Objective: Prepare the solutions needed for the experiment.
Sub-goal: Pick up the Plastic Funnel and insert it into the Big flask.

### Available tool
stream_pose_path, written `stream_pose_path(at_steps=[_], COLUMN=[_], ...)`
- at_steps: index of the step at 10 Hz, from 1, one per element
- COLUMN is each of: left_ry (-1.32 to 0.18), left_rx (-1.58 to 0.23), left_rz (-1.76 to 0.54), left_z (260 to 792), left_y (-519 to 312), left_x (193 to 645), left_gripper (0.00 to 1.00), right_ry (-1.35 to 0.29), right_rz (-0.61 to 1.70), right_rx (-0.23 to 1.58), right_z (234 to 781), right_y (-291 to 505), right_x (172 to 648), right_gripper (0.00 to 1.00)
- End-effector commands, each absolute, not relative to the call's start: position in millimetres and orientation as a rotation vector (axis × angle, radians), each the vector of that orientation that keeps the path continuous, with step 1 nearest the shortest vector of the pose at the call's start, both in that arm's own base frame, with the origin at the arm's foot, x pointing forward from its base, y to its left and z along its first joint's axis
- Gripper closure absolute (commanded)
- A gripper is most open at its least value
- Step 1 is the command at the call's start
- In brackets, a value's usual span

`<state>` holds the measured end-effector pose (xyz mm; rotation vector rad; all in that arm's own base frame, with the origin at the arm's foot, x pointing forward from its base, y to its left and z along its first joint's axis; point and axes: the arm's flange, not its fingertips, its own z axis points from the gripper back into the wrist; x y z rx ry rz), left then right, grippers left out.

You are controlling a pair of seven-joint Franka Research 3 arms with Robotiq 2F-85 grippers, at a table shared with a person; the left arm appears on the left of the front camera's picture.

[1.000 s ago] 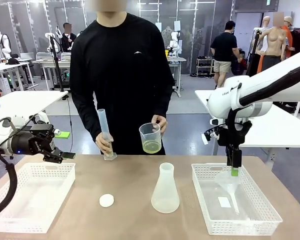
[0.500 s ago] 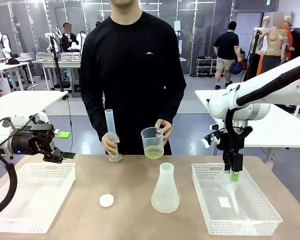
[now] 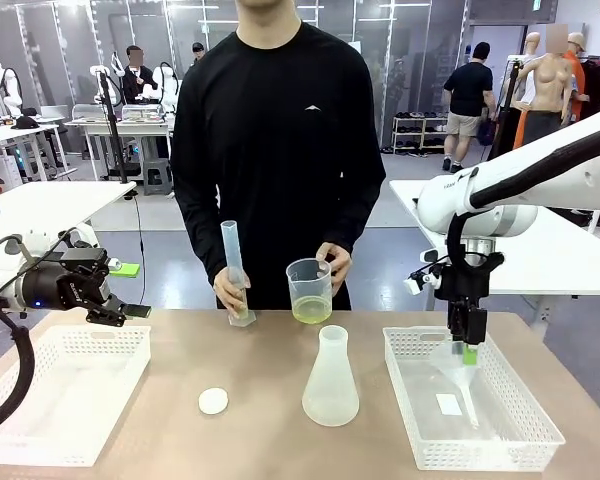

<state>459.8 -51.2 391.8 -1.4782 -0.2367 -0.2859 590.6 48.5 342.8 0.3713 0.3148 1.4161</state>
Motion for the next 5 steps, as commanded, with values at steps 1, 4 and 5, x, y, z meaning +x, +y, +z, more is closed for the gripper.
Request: stream_pose_path(at_steps=[1,4,5], left_ry=[-0.236,-0.236,-0.236], left_rx=[-1.477,-1.477,-1.477], left_rz=[-0.304,-0.304,-0.304], left_z=[392,392,392], left_y=[-51,-51,-51], left_x=[461,461,461], left_gripper=[0.00,0.00,0.00], right_ry=[0.319,0.317,0.325], right_rz=[1.393,1.399,1.404], right_rx=[0.401,0.388,0.395], right_z=[344,346,348], right_y=[50,48,47], right_x=[599,609,612], right_gripper=[0.54,0.60,0.91])
